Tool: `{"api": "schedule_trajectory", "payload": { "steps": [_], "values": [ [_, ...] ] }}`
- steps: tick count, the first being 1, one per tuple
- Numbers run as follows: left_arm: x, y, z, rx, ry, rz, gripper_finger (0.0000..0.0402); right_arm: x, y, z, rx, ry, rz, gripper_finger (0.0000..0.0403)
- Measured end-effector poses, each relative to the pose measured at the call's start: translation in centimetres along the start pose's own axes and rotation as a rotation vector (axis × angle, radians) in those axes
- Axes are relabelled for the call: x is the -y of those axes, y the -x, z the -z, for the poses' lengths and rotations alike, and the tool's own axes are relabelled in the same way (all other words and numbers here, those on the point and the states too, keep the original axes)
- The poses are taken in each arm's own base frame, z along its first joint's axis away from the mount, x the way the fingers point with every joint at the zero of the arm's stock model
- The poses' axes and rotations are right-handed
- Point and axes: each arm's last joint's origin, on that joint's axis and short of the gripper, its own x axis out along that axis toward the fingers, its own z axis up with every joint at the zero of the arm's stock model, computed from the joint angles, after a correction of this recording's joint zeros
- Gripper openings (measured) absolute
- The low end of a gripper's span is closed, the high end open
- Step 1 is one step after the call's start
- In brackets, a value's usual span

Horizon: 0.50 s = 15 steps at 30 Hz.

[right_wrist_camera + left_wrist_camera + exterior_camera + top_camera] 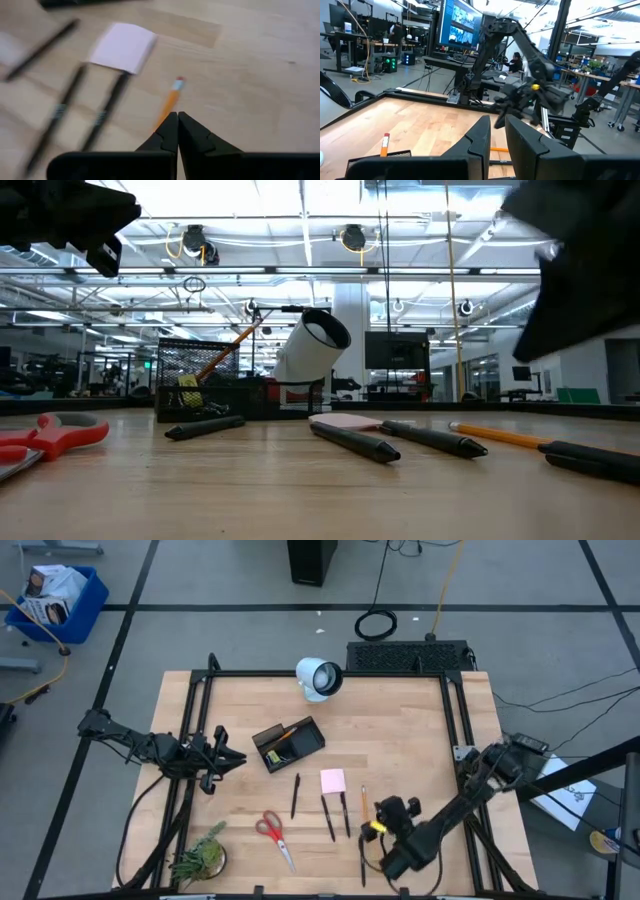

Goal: Pick and place office supplies into organizer
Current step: Put the orange pencil into the black desk organizer

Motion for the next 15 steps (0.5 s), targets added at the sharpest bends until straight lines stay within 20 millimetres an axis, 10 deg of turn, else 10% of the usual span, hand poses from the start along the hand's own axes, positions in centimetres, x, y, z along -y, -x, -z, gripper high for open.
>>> {"api": "schedule_trajectory", "payload": {
  "steps": [15],
  "values": [
    [0.0, 0.0, 0.0, 0.0, 0.0, 0.0, 0.0063, -5.2, -0.6, 3.9, 0.192, 0.083, 0.012, 0.0001]
  ]
}}
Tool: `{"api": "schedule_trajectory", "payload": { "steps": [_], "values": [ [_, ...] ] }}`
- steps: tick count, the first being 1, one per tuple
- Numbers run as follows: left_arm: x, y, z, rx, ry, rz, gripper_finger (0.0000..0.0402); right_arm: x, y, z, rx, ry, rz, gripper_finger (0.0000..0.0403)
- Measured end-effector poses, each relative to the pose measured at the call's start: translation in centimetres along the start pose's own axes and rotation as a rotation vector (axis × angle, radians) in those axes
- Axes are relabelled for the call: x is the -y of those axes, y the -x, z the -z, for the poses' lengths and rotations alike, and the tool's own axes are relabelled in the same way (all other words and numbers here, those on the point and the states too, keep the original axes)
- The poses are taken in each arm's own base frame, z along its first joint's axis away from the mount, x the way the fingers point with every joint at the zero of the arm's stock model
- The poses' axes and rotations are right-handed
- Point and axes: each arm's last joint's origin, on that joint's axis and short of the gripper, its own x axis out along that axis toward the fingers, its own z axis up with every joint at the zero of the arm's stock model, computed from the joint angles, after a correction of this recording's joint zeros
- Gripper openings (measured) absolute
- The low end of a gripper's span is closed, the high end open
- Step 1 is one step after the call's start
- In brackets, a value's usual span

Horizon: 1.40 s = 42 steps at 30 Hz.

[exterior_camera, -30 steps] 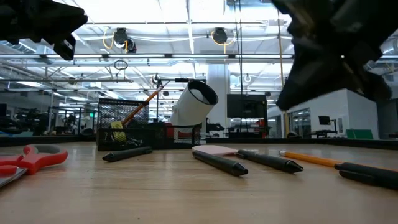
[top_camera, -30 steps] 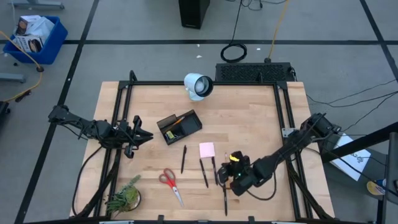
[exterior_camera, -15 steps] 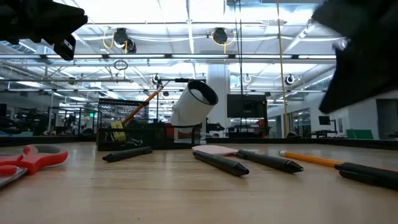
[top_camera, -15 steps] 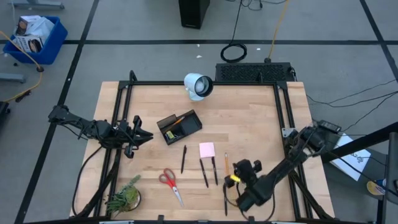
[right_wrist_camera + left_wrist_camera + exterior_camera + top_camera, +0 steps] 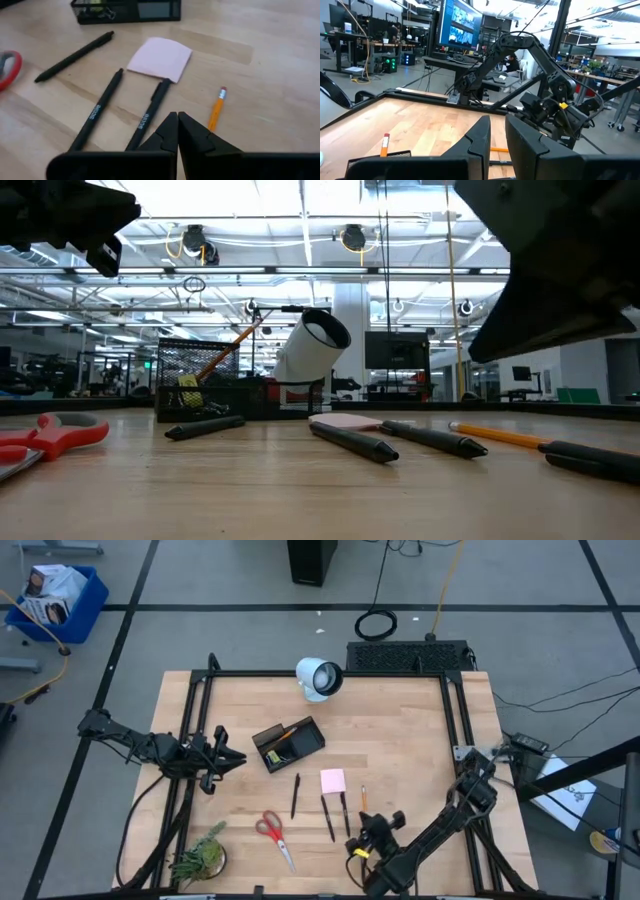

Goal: Pick and place office supplies into organizer
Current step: Put the orange pencil into the black desk organizer

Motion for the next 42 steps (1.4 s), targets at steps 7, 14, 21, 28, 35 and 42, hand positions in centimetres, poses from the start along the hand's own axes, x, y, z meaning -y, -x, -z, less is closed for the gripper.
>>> {"api": "schedule_trajectory", "payload": {
  "steps": [7, 14, 21, 28, 35, 42],
  "values": [
    [0.0, 0.0, 0.0, 0.0, 0.0, 0.0, 0.0063, 0.2, -1.3, 0.2, -0.004, 0.007, 0.027, 0.0045],
    [0.0, 0.0, 0.0, 0.0, 0.0, 0.0, 0.0063, 0.4, -2.7, 0.7, 0.046, -0.016, -0.005, 0.0154],
    [0.0, 0.0, 0.0, 0.0, 0.0, 0.0, 0.0063, 1.9, -3.9, 2.0, -0.014, -0.057, 0.055, 0.0183],
    [0.0, 0.0, 0.0, 0.0, 0.0, 0.0, 0.0063, 2.2, -4.5, 3.3, -0.056, -0.029, 0.013, 0.015],
    [0.0, 0.0, 0.0, 0.0, 0.0, 0.0, 0.0063, 2.9, -4.8, 3.9, -0.056, -0.018, 0.009, 0.012],
    [0.0, 0.0, 0.0, 0.0, 0.0, 0.0, 0.0063, 3.6, -5.4, 4.6, -0.054, -0.039, -0.01, 0.007]
  ]
}}
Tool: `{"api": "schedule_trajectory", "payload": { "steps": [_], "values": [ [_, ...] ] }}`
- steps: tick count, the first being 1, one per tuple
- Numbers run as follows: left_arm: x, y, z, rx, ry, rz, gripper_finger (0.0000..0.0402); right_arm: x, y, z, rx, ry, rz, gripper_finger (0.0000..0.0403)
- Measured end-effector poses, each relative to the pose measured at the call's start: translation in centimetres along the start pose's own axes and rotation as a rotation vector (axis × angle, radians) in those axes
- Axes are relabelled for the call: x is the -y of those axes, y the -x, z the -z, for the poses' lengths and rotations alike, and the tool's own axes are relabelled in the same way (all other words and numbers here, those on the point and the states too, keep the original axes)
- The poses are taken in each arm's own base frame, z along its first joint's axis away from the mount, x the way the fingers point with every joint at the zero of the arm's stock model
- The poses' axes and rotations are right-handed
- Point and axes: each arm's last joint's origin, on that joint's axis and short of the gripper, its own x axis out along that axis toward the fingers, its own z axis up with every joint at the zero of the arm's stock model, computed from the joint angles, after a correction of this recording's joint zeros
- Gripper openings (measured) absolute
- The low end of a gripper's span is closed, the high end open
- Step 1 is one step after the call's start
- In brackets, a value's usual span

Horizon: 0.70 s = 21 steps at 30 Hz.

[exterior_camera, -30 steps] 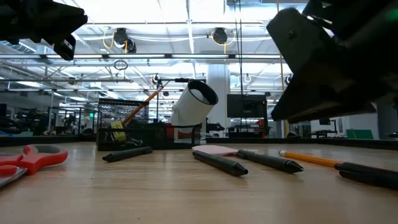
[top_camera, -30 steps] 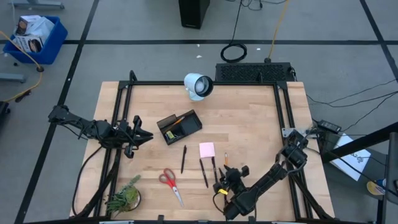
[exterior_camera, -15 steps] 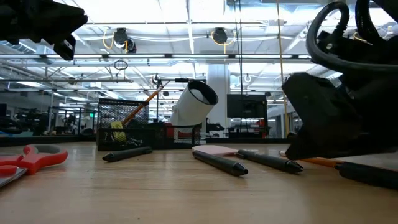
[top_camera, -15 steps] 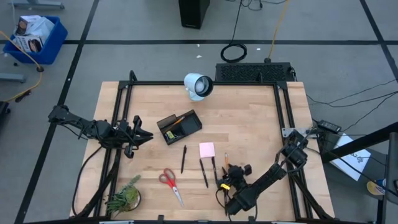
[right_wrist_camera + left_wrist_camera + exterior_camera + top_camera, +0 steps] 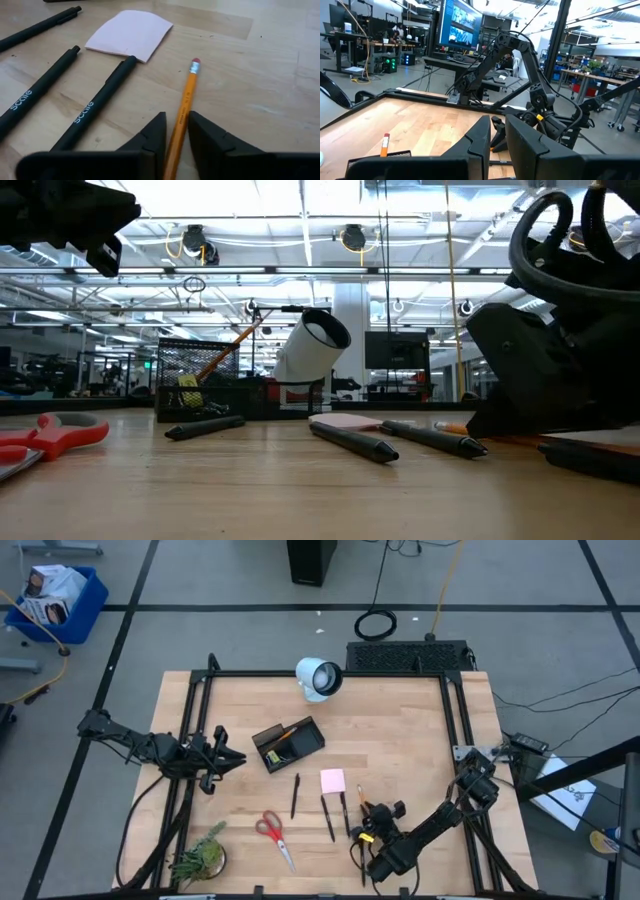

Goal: Pick and place office supplies into organizer
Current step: Put the orange pencil into the black desk organizer

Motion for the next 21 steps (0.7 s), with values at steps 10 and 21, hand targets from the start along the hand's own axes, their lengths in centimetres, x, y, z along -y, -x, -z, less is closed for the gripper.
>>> {"api": "schedule_trajectory", "payload": {
  "steps": [10, 21],
  "values": [
    [0.0, 0.0, 0.0, 0.0, 0.0, 0.0, 0.0063, 0.5, -0.42, 0.31, 0.035, 0.004, -0.011, 0.0015],
    [0.0, 0.0, 0.0, 0.0, 0.0, 0.0, 0.0063, 0.37, -0.18, -0.41, 0.133, 0.03, -0.055, 0.0014]
  ]
}}
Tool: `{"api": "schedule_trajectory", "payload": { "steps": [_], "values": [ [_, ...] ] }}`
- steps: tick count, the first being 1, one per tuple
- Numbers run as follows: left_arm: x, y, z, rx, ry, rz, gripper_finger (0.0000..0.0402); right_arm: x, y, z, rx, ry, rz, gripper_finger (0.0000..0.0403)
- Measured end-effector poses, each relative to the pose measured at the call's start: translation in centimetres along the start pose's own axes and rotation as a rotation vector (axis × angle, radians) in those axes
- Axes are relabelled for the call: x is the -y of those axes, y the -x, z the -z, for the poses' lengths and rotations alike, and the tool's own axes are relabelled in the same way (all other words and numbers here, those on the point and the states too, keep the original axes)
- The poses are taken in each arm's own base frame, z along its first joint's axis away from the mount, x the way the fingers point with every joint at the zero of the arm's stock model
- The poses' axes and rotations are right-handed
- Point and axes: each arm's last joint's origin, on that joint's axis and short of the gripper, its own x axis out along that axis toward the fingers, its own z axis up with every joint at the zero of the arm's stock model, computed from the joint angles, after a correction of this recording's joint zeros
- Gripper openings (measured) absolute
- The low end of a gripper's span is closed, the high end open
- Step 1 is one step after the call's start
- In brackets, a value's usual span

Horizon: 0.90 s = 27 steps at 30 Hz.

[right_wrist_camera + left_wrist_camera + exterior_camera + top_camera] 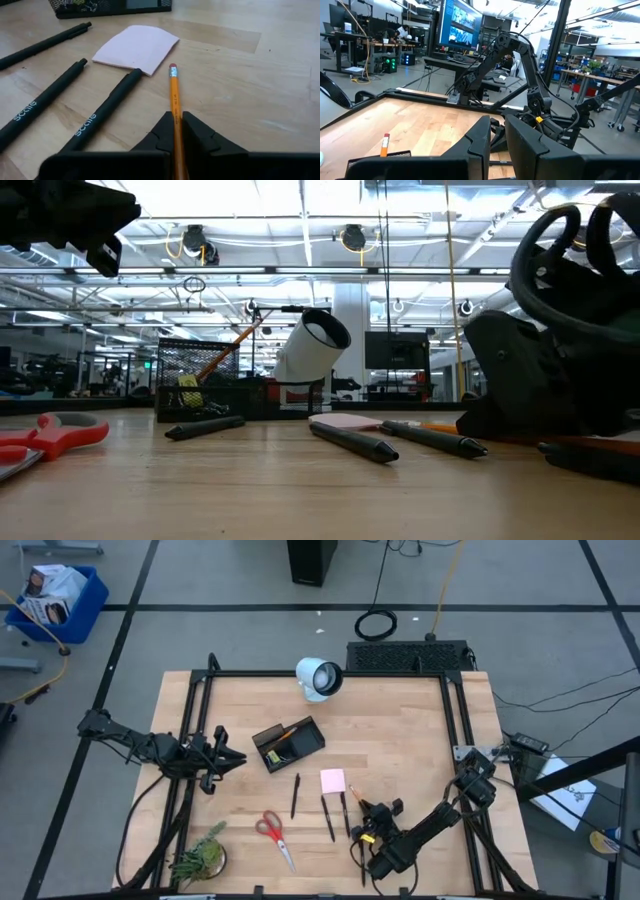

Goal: Pick and place office supplies into organizer
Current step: Put the orange pencil into the black desk organizer

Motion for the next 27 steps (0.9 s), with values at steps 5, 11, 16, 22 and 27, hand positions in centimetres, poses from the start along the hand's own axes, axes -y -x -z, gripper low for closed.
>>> {"api": "schedule_trajectory", "payload": {
  "steps": [5, 11, 16, 22, 27],
  "values": [
    [0.0, 0.0, 0.0, 0.0, 0.0, 0.0, 0.0063, -0.1, 0.1, -0.5, 0.046, 0.022, -0.017, 0.0014],
    [0.0, 0.0, 0.0, 0.0, 0.0, 0.0, 0.0063, -0.3, 0.1, -1.1, 0.172, 0.022, -0.065, 0.0015],
    [0.0, 0.0, 0.0, 0.0, 0.0, 0.0, 0.0063, -0.6, 0.0, -1.6, 0.254, 0.025, -0.089, 0.0015],
    [0.0, 0.0, 0.0, 0.0, 0.0, 0.0, 0.0063, -1.5, 0.0, -1.7, 0.344, 0.0, -0.131, 0.0015],
    [0.0, 0.0, 0.0, 0.0, 0.0, 0.0, 0.0063, -2.3, 0.2, -1.8, 0.429, 0.016, -0.149, 0.0015]
  ]
}}
